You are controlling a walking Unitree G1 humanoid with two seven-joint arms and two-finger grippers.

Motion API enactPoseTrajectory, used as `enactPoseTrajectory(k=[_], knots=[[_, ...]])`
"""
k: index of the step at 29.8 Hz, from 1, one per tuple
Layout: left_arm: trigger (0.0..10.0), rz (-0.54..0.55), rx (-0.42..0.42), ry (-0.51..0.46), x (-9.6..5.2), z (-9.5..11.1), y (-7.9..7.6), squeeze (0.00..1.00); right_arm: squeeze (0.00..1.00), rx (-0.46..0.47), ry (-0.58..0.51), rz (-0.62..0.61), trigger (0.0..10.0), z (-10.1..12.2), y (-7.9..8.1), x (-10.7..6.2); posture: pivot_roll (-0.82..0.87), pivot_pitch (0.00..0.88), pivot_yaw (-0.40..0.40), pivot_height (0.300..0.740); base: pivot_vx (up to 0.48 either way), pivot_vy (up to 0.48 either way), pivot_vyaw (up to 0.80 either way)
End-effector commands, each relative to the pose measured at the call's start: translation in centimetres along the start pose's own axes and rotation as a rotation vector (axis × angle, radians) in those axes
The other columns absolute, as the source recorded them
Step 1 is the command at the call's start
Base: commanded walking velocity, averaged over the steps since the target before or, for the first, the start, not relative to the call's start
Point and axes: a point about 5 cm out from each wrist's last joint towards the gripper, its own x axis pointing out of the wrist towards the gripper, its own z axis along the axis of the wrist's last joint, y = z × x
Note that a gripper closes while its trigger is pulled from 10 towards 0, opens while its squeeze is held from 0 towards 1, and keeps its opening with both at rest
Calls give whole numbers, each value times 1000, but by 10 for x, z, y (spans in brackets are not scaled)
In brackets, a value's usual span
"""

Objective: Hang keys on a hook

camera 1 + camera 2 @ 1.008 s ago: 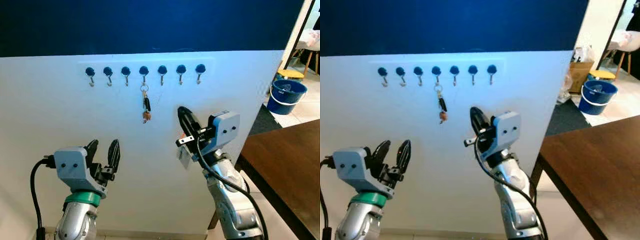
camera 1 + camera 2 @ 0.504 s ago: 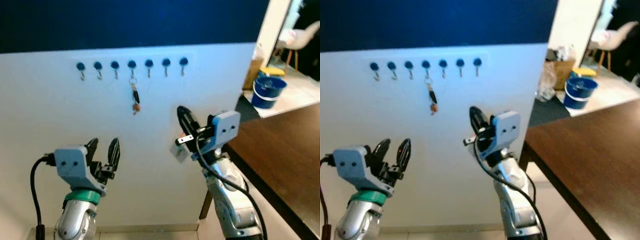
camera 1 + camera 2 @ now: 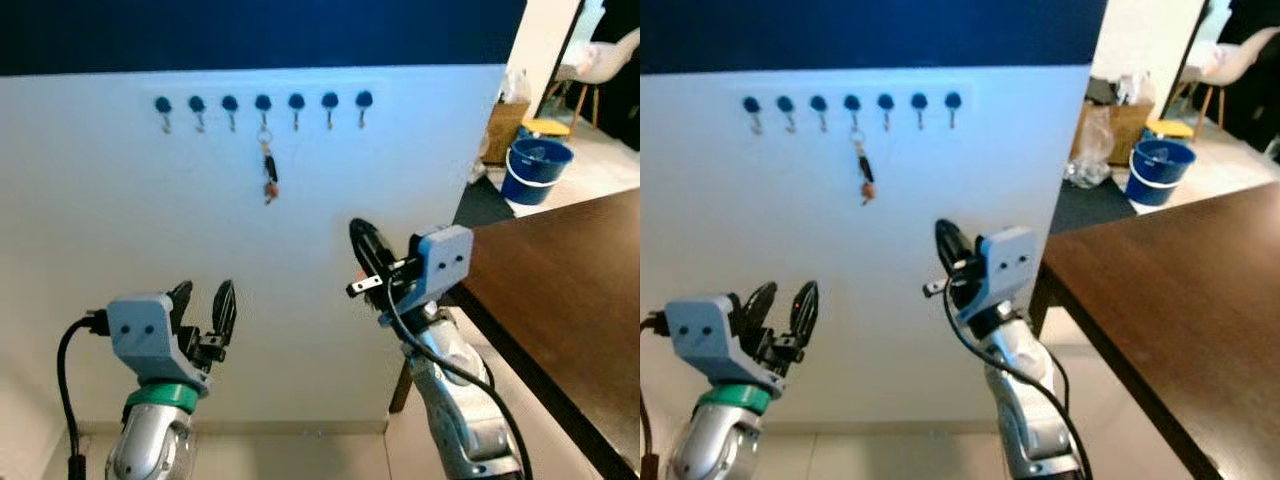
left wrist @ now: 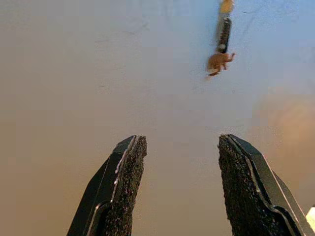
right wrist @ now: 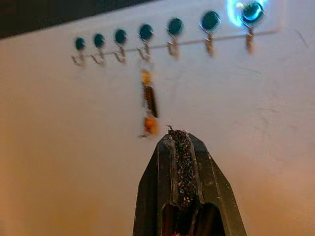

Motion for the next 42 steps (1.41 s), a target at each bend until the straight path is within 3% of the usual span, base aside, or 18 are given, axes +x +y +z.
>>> enactPoseTrajectory(k=[1,9,12,14,19,21,22,23,25,26,29,31,33,42], knots=[[10000,24,9,33,-2,-5,4,0,0,-4,6,6,10000,-1,1,0,-170,57,129,740,0,0,0],[10000,66,24,48,-2,-7,10,0,0,-3,12,6,10000,-2,0,1,-170,57,129,740,0,0,0],[10000,76,24,49,-2,-7,11,0,0,18,37,8,10000,-5,1,1,-170,57,130,740,0,0,0],[10000,89,31,51,-1,-8,12,0,0,80,83,-5,10000,-10,1,4,-170,57,130,740,0,0,0],[10000,100,39,49,0,-7,13,0,0,95,66,9,10000,-4,2,13,-172,56,126,740,0,0,0],[10000,105,43,50,0,-7,14,0,0,94,51,24,10000,0,3,20,-176,55,125,740,0,0,0],[10000,109,46,51,1,-8,14,0,0,95,28,43,10000,7,3,33,-176,55,125,740,0,0,0],[10000,109,46,51,1,-8,14,0,0,95,28,43,10000,7,3,33,-176,55,125,740,0,0,0],[10000,118,53,53,1,-8,14,0,0,92,-32,70,10000,22,1,60,-173,51,121,740,0,0,0],[10000,118,53,53,1,-8,14,0,0,92,-32,70,10000,22,1,60,-173,51,121,740,0,0,0],[10000,127,59,55,1,-8,15,0,0,97,-108,70,10000,43,-4,82,-168,46,114,740,0,0,0],[10000,127,59,55,1,-8,15,0,0,97,-108,70,10000,43,-4,82,-168,46,114,740,0,0,0],[10000,133,60,53,0,-8,17,0,0,95,-153,61,10000,61,-13,96,-166,40,108,740,0,0,0],[10000,129,56,53,1,-9,15,0,0,48,-175,51,10000,72,-32,106,-171,35,110,740,0,0,0]])
